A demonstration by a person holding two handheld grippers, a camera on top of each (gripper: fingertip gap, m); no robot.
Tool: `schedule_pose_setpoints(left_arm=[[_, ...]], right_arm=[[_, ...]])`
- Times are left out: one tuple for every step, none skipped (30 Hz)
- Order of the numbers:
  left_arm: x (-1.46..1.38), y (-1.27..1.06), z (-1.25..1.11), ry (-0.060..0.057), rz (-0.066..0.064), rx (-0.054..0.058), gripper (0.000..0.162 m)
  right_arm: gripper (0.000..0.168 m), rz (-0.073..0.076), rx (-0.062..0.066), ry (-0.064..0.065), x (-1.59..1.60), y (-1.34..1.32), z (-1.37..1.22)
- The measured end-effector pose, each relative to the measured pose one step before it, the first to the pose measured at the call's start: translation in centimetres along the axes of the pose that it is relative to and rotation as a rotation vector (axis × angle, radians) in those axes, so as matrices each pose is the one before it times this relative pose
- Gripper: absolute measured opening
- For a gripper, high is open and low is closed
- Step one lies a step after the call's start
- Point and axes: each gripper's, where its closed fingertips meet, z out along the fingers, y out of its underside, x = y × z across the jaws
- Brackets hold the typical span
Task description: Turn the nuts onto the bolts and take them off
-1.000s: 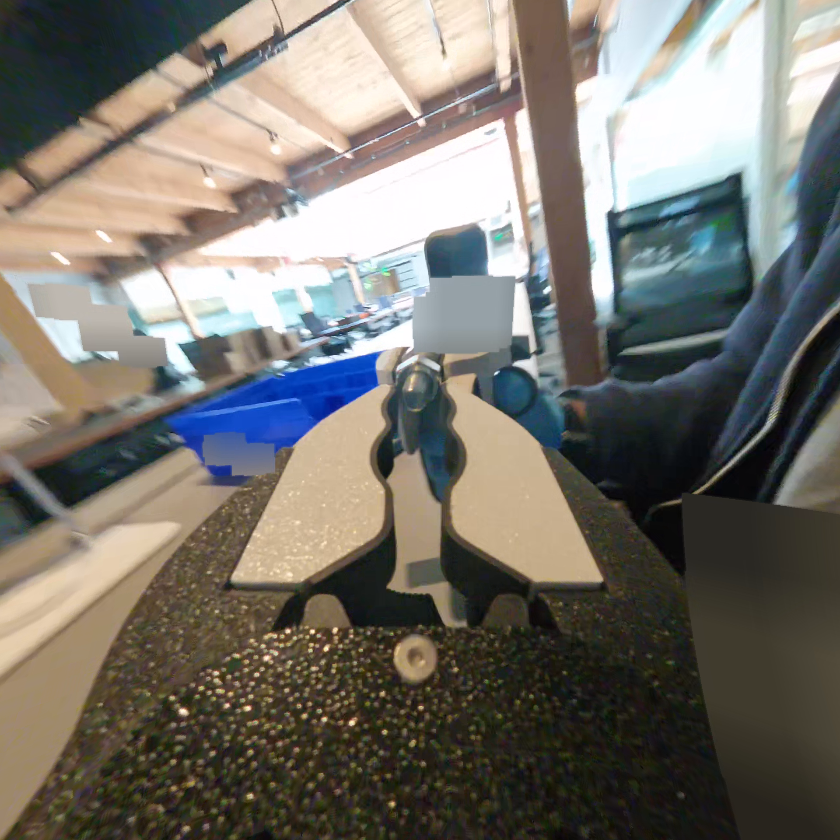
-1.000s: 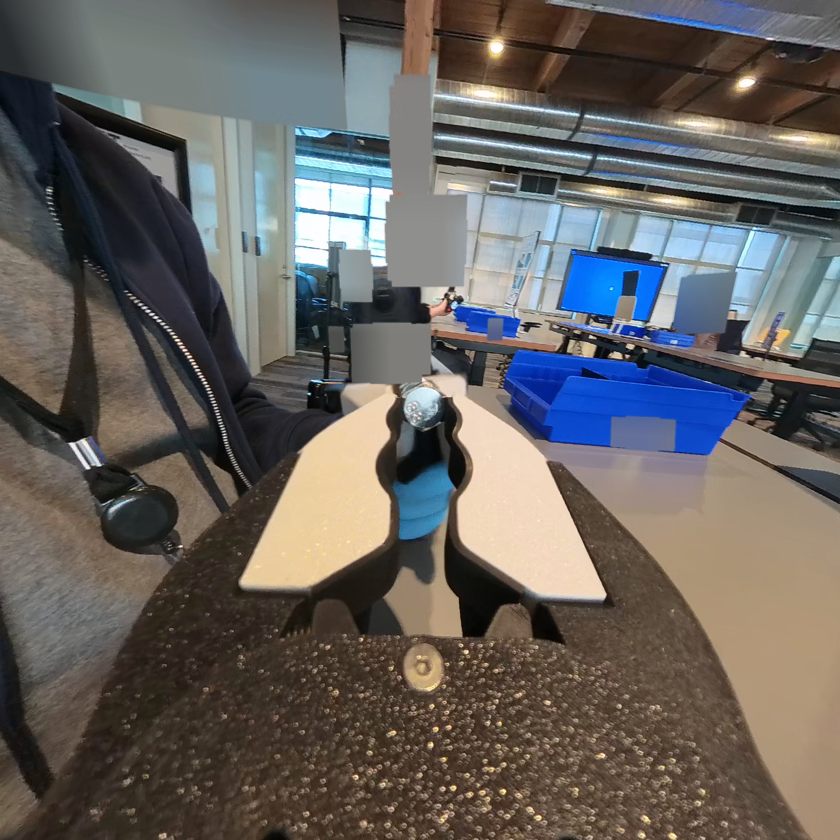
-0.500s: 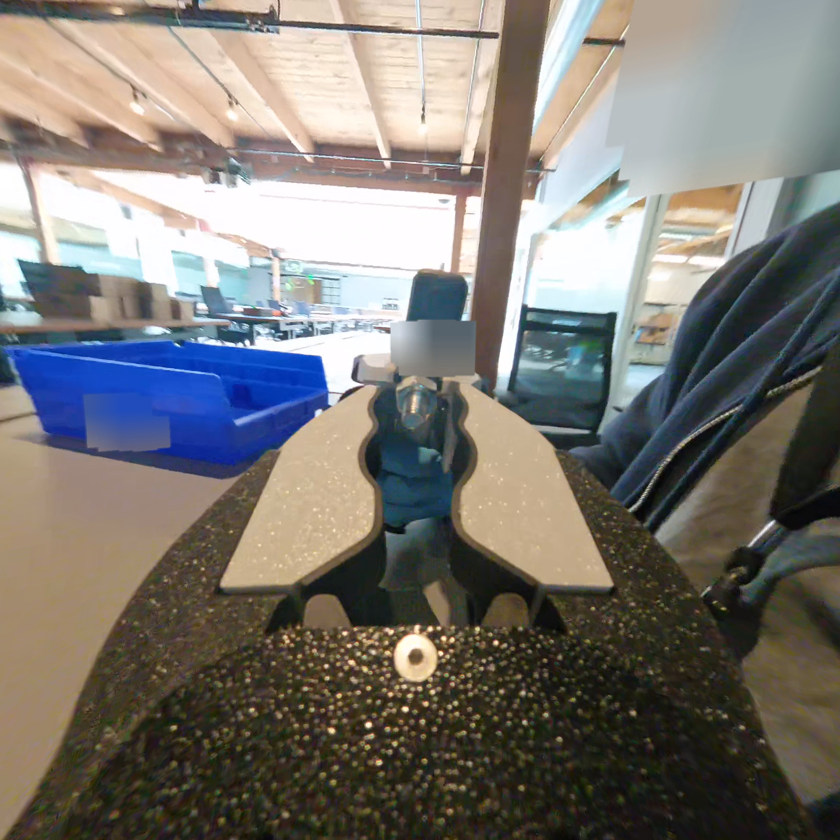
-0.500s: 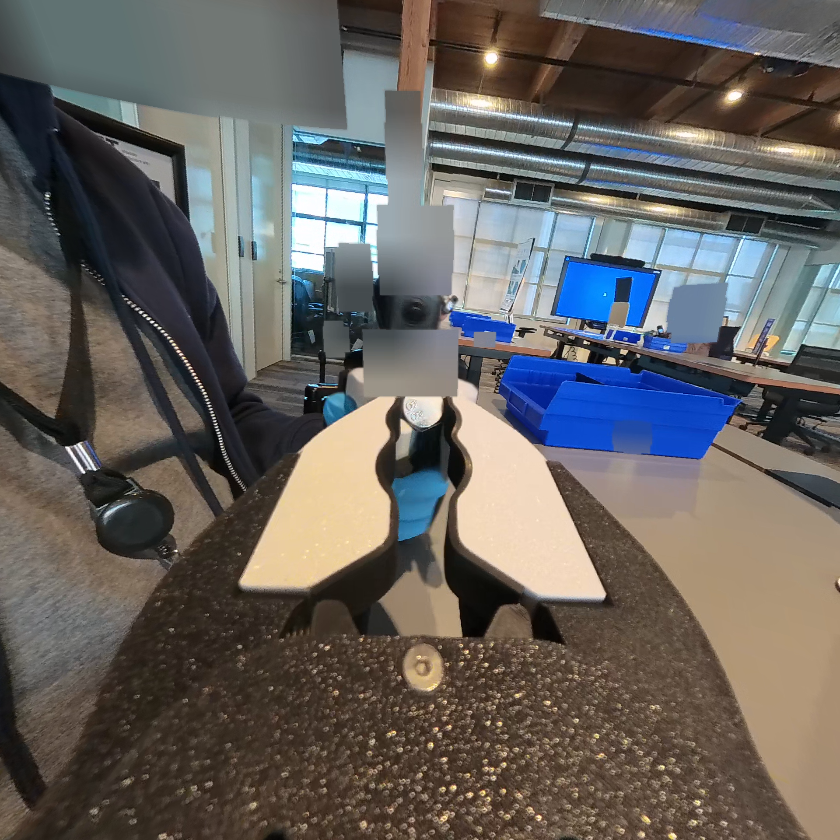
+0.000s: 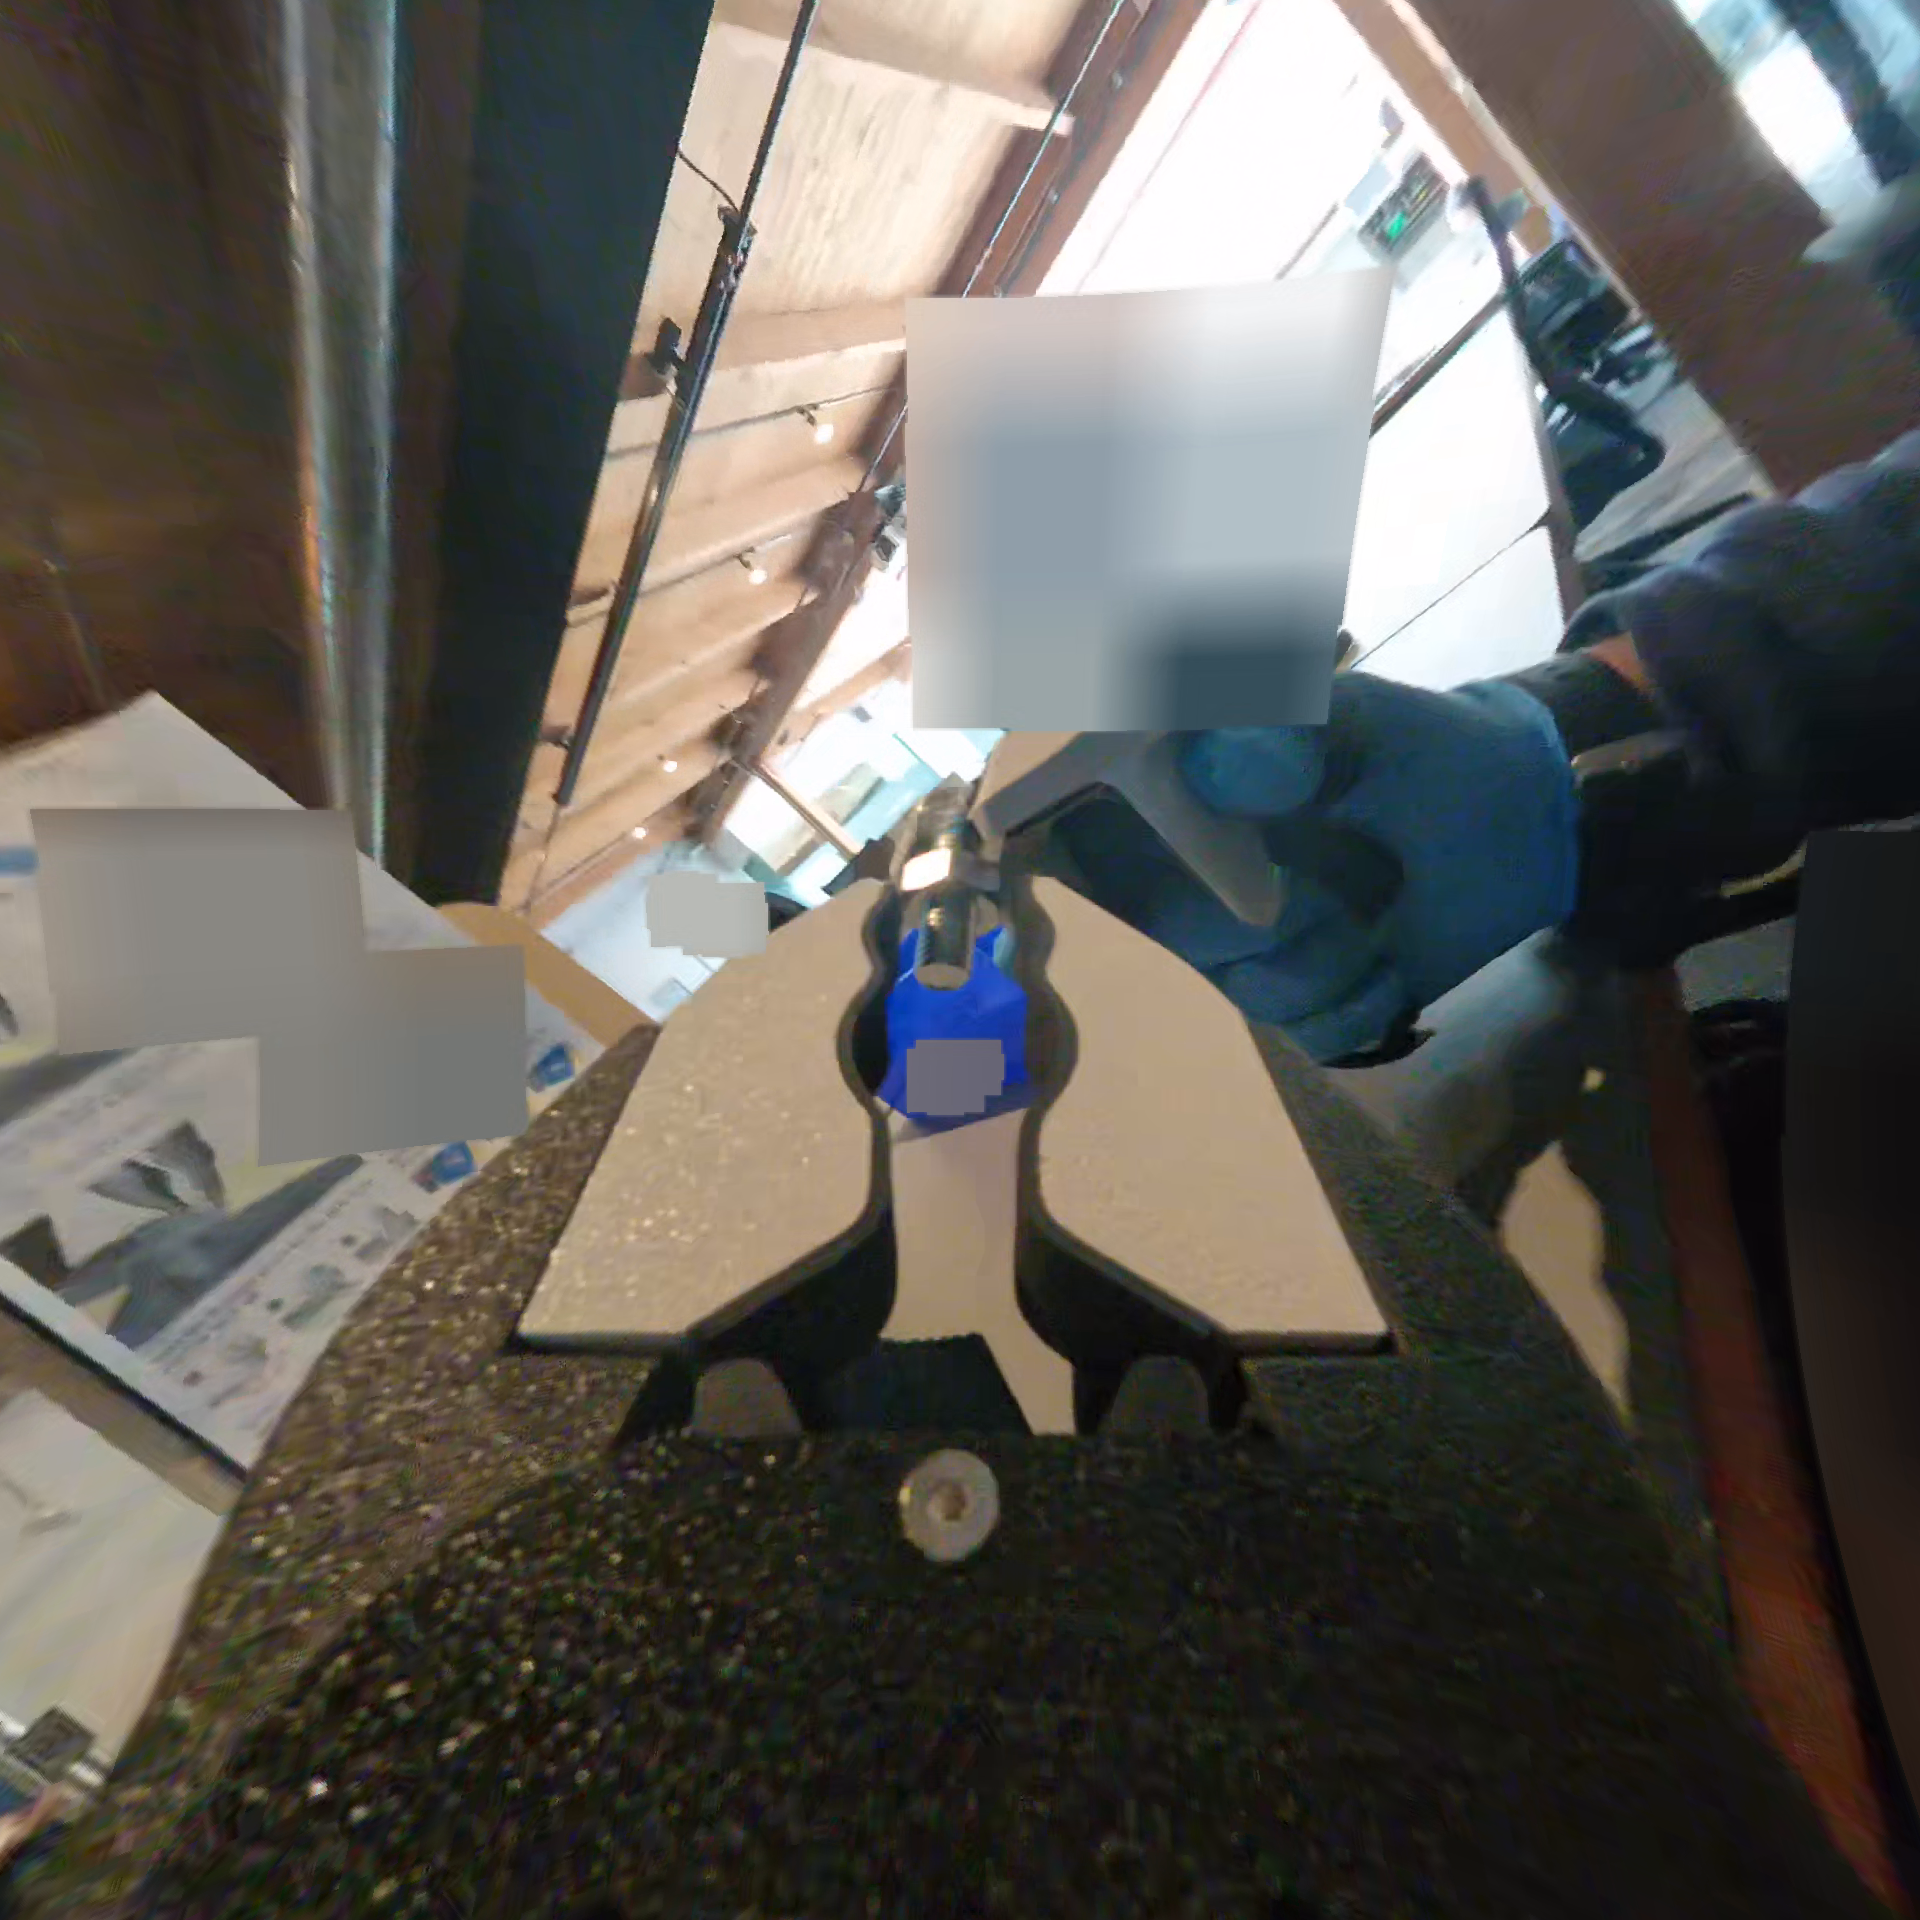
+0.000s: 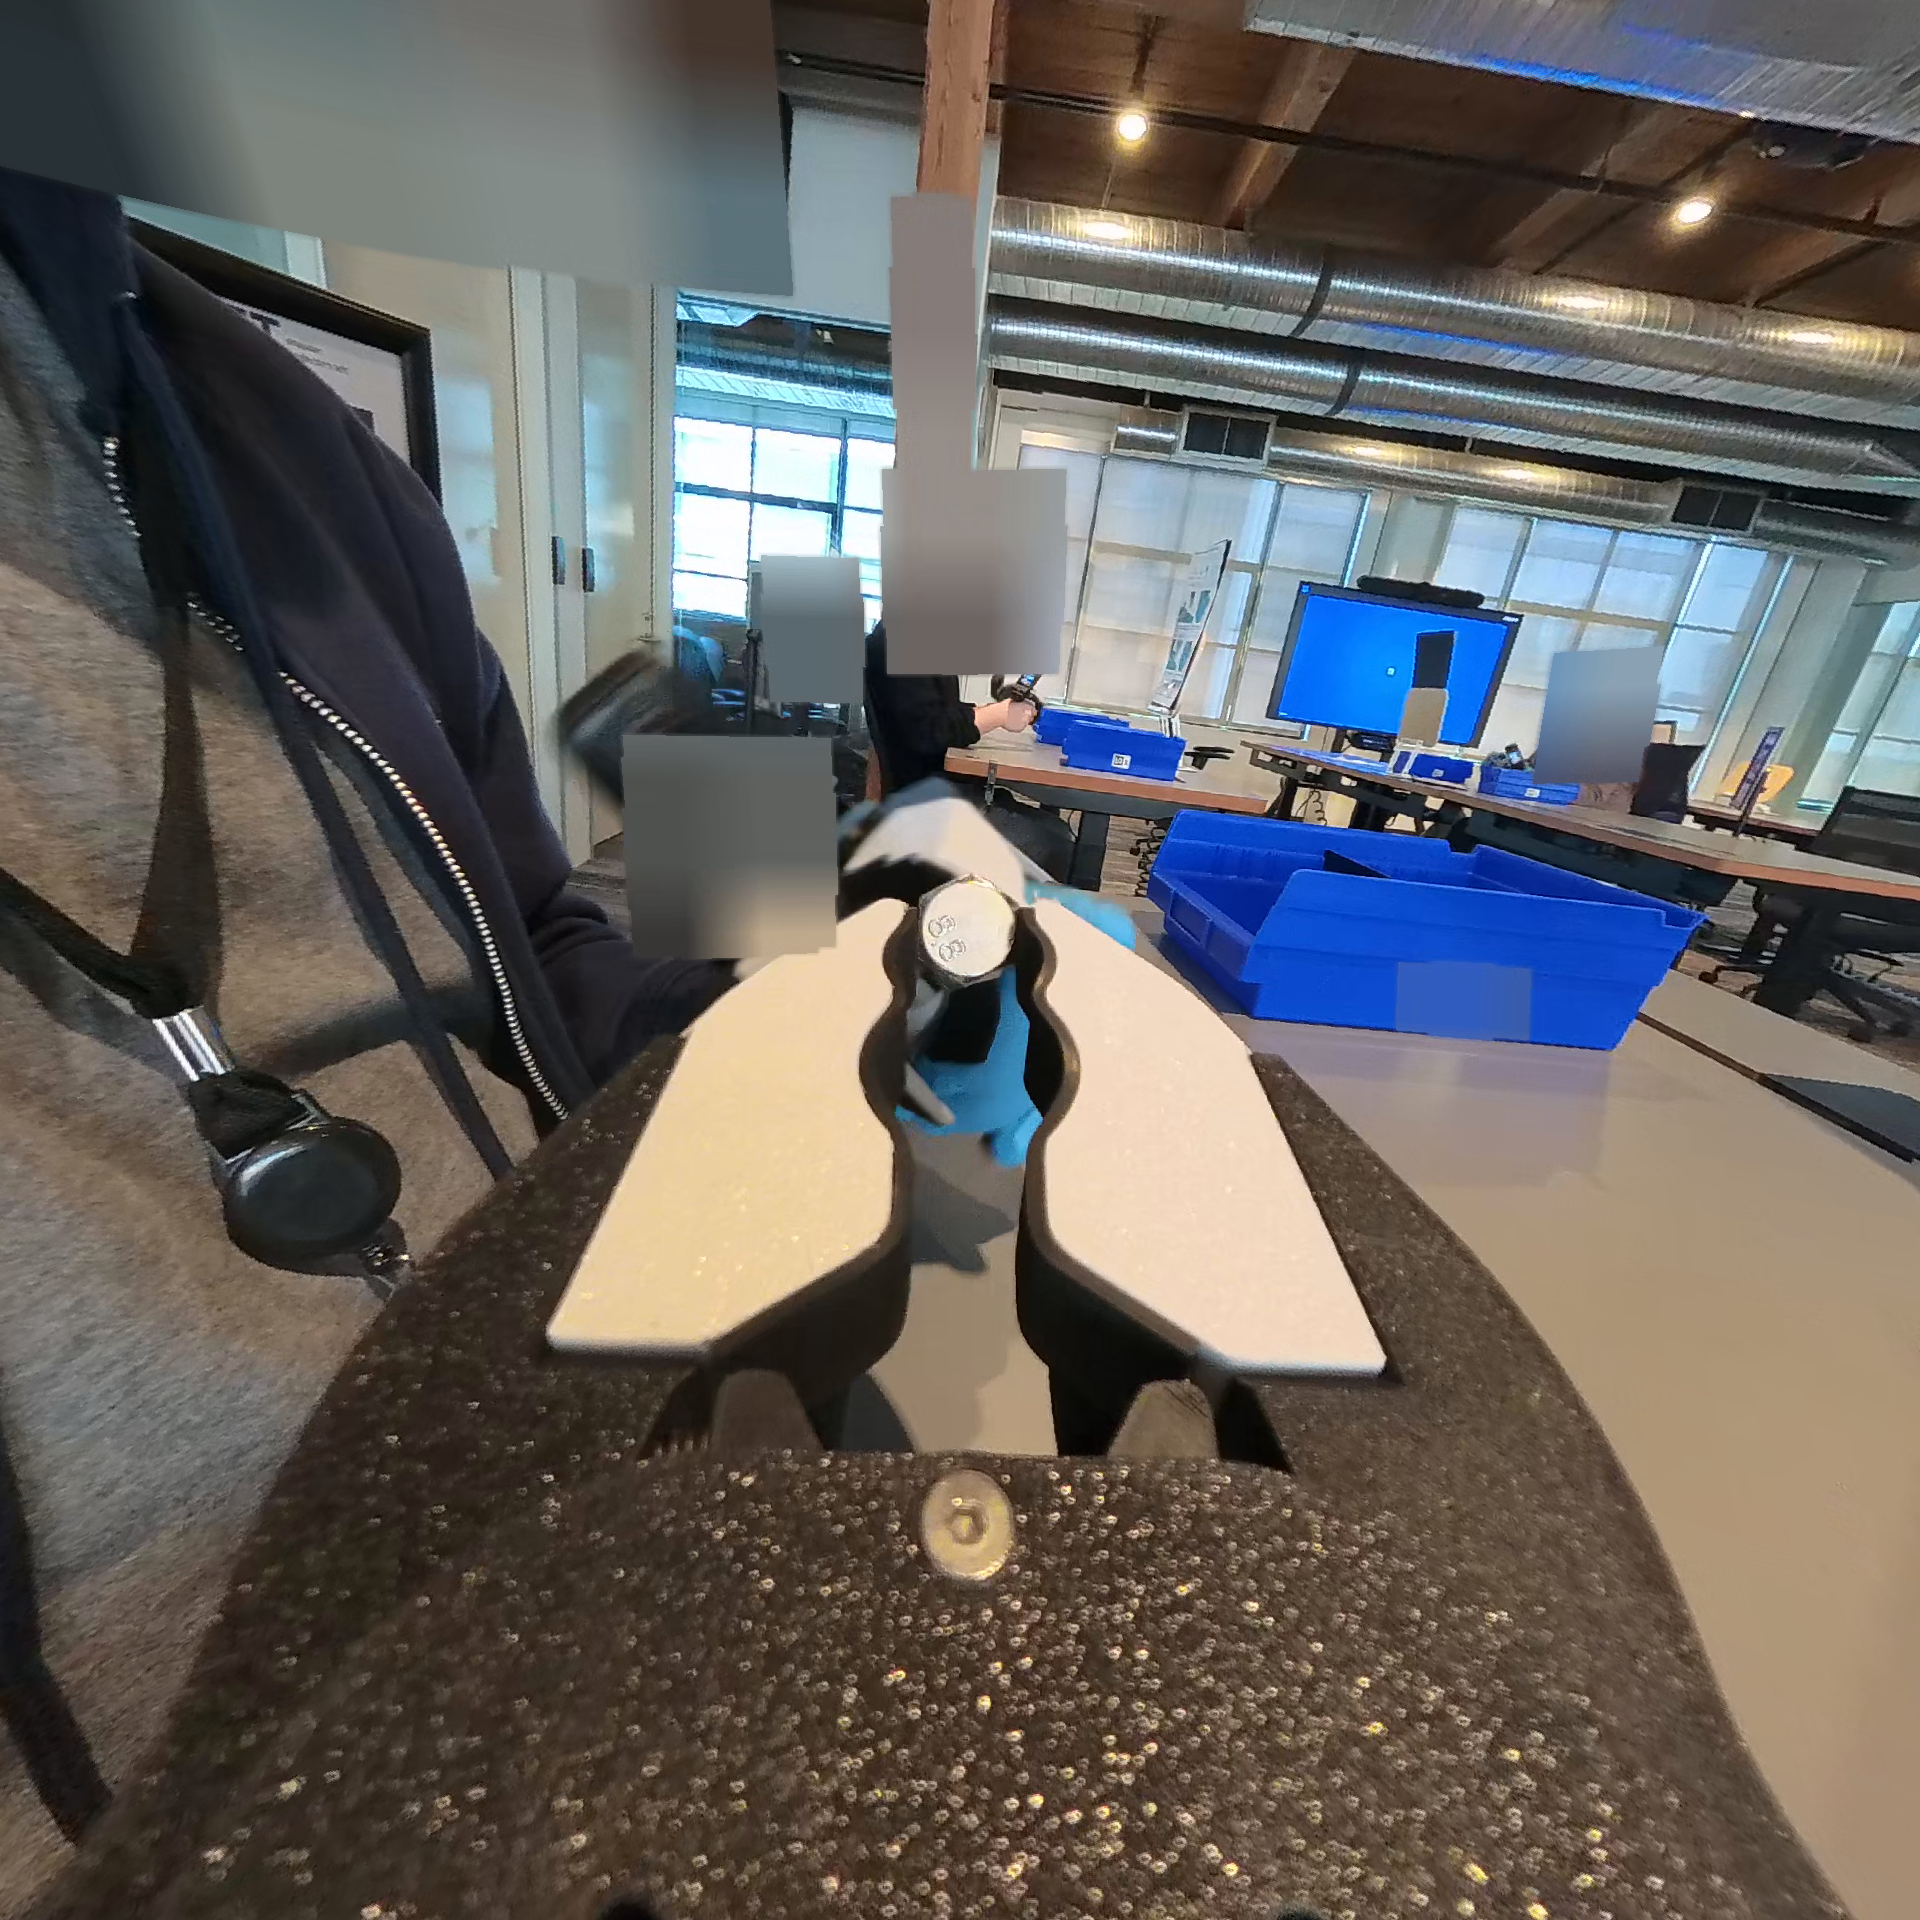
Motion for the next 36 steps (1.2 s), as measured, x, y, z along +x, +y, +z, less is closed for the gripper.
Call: schedule_pose_setpoints(left_arm=[[0.077,-0.141,-0.028,0.003,-0.0092,0.0109,0.025],[0.074,-0.252,-0.031,0.0195,-0.0738,0.0248,0.027],[0.077,-0.337,-0.044,0.0312,-0.1114,0.0347,0.029],[-0.135,-0.312,-0.034,0.0208,-0.1196,0.0338,0.031],[-0.344,-0.202,-0.062,0.0075,-0.1142,0.0268,0.031],[-0.325,-0.118,-0.049,0.0096,-0.1083,0.0197,0.031],[-0.282,-0.067,-0.033,0.0104,-0.0998,0.0138,0.031],[-0.294,0.007,-0.029,0.007,-0.0886,0.0092,0.03],[-0.19,0.08,-0.009,0.0094,-0.0763,0.0034,0.03],[-0.05,0.172,0.031,0.0159,-0.0649,-0.0034,0.029],[0.052,0.279,0.074,0.018,-0.0504,-0.0108,0.029],[0.11,0.357,0.108,0.0159,-0.0341,-0.0164,0.029],[0.173,0.362,0.153,0.0146,-0.0188,-0.0187,0.028],[0.222,0.279,0.169,0.0109,-0.0023,-0.0175,0.026],[0.191,0.11,0.116,0.0035,0.0138,-0.0113,0.021],[0.047,0.006,0.057,-0.0098,0.0242,-0.0038,0.017],[0.009,-0.052,-0.009,-0.0117,0.04,0.0009,0.017],[-0.076,0.018,-0.024,-0.0202,0.0547,-0.0053,0.017],[-0.128,0.039,-0.035,-0.0286,0.0771,-0.009,0.017],[-0.106,0.032,-0.015,-0.0358,0.106,-0.0113,0.017],[-0.086,0.01,-0.01,-0.0425,0.1375,-0.0138,0.017],[-0.096,0.003,-0.034,-0.0487,0.1619,-0.0191,0.017],[-0.11,-0.006,-0.038,-0.051,0.1736,-0.0225,0.017],[-0.118,0.028,-0.026,-0.0473,0.1708,-0.0241,0.017],[-0.125,0.081,-0.017,-0.0422,0.1508,-0.0255,0.017],[-0.077,0.12,-0.016,-0.0319,0.1116,-0.021,0.017],[0.041,0.123,-0.011,-0.0129,0.0549,-0.0121,0.017],[0.149,0.077,-0.005,0.0086,-0.0177,0.0015,0.019],[0.229,-0.121,-0.02,0.0289,-0.0829,0.0219,0.024],[0.27,-0.252,-0.04,0.0447,-0.1207,0.0353,0.029],[0.114,-0.267,-0.054,0.0396,-0.127,0.0367,0.032],[0.005,-0.264,-0.096,0.035,-0.1158,0.0336,0.032],[0.077,-0.275,-0.084,0.041,-0.1115,0.0304,0.032],[-0.078,-0.196,-0.053,0.0283,-0.1078,0.0234,0.032],[-0.239,-0.18,-0.078,0.0119,-0.0922,0.0214,0.033],[-0.23,-0.211,-0.112,0.0086,-0.0758,0.0225,0.033]], right_arm=[[0.017,0.0,0.0042,0.001,0.02,-0.07,-0.032],[0.017,0.0009,0.0038,0.0009,0.034,-0.073,-0.04],[0.017,0.0012,0.0033,0.0005,0.013,-0.056,-0.031],[0.017,0.0007,0.0023,0.0004,0.022,-0.036,-0.019],[0.017,-0.0003,0.0013,0.0005,0.01,-0.025,-0.018],[0.017,-0.001,0.0009,0.0001,-0.011,-0.029,-0.011],[0.017,-0.0006,0.0008,-0.0004,-0.007,-0.012,-0.001],[0.017,-0.0001,0.0009,-0.0006,-0.013,-0.023,0.002],[0.017,0.0001,0.0008,-0.0008,-0.011,-0.014,-0.008],[0.017,0.0006,0.0006,-0.0008,-0.008,-0.009,-0.002],[0.017,0.0008,0.0005,-0.0008,-0.017,-0.006,0.004],[0.017,0.0006,-0.0002,-0.0007,-0.006,0.006,0.005],[0.017,0.0001,-0.0014,-0.0003,-0.003,0.017,0.02],[0.017,0.0001,-0.0023,-0.0003,-0.012,0.038,0.018],[0.017,0.0004,-0.003,-0.0006,-0.019,0.051,0.026],[0.018,0.0006,-0.0009,-0.0026,-0.045,0.019,0.028],[0.018,0.0005,0.0013,-0.003,-0.055,-0.029,0.012],[0.017,-0.0001,-0.0014,0.0012,0.002,0.02,0.004],[0.018,0.0005,-0.003,0.0035,0.049,0.053,0.026],[0.018,0.0024,-0.002,0.002,0.044,0.036,0.005],[0.018,0.0022,-0.0001,-0.0009,-0.014,0.007,0.012],[0.018,0.0003,0.0,-0.0015,0.019,0.021,-0.02],[0.017,0.0001,-0.0006,-0.002,0.096,0.051,-0.015],[0.017,0.0003,-0.001,-0.0021,0.143,0.078,0.042],[0.017,-0.0012,-0.0024,0.001,0.182,0.082,0.064],[0.017,-0.002,-0.0028,0.0035,0.194,0.065,0.067],[0.017,-0.0007,0.0009,0.0021,0.125,-0.001,0.04],[0.017,0.0001,0.0042,0.0013,0.035,-0.048,-0.038],[0.017,0.0003,0.0049,0.0013,-0.049,-0.081,-0.042],[0.017,0.0012,0.0054,-0.0005,-0.082,-0.066,-0.073],[0.017,0.0009,0.0044,0.0013,-0.047,-0.069,-0.024],[0.017,0.0009,0.0026,0.0027,-0.034,-0.056,0.002],[0.017,0.002,0.0016,0.0015,-0.033,-0.055,0.02],[0.017,0.0013,0.0021,0.0016,-0.027,-0.066,0.04],[0.018,0.0006,0.002,0.0005,-0.043,-0.062,0.016],[0.017,0.0003,0.0015,0.0,-0.049,-0.043,0.024]])
